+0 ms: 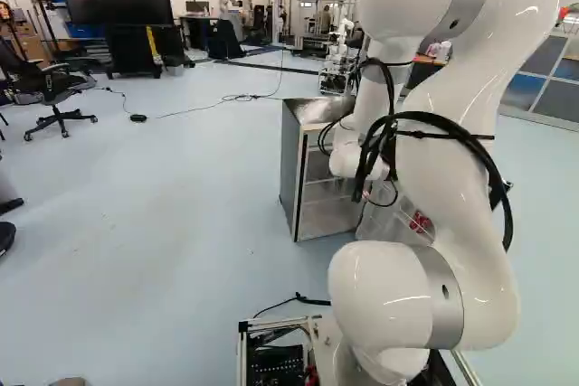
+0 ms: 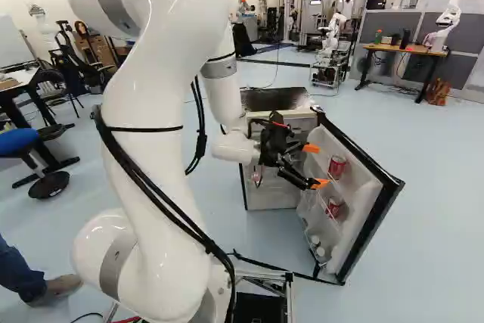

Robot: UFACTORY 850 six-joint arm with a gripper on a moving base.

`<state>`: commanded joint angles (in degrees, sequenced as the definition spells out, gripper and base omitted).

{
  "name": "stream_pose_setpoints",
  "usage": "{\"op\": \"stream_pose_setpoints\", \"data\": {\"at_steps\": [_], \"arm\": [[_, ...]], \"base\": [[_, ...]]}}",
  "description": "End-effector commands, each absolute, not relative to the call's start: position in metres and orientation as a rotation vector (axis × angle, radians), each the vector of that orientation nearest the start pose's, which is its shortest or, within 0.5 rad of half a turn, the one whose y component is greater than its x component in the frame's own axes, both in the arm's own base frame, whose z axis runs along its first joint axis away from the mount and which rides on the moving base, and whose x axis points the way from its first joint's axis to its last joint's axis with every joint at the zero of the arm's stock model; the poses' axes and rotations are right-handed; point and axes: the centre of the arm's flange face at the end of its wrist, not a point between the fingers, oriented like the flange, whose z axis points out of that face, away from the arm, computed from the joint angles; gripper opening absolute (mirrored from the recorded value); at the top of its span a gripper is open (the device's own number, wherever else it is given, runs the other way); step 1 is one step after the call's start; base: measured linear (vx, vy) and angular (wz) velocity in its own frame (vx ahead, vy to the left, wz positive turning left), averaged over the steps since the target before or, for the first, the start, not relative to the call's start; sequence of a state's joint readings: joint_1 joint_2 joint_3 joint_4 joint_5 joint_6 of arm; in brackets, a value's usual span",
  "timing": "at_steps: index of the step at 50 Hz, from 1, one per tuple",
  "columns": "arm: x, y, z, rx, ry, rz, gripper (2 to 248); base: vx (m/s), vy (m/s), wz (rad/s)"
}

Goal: Grab a drink from the fridge

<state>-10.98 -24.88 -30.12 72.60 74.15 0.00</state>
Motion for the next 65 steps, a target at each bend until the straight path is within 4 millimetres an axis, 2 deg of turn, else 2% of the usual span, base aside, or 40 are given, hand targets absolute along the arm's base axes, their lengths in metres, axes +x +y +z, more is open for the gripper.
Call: {"op": "stream_pose_setpoints", "data": {"at_steps": [19, 43, 52, 65], "arm": [[0.331, -0.126, 0.289, 1.674, -1.204, 1.333, 247], [0.302, -0.103, 0.293, 1.903, -0.981, 1.455, 247], [0.299, -0.097, 0.294, 1.976, -0.899, 1.501, 247], [0.305, -0.088, 0.294, 2.075, -0.777, 1.573, 247]], "base": [[0.000, 0.000, 0.000], [0.000, 0.000, 0.000], [0.000, 0.000, 0.000], [0.000, 0.000, 0.000]]}}
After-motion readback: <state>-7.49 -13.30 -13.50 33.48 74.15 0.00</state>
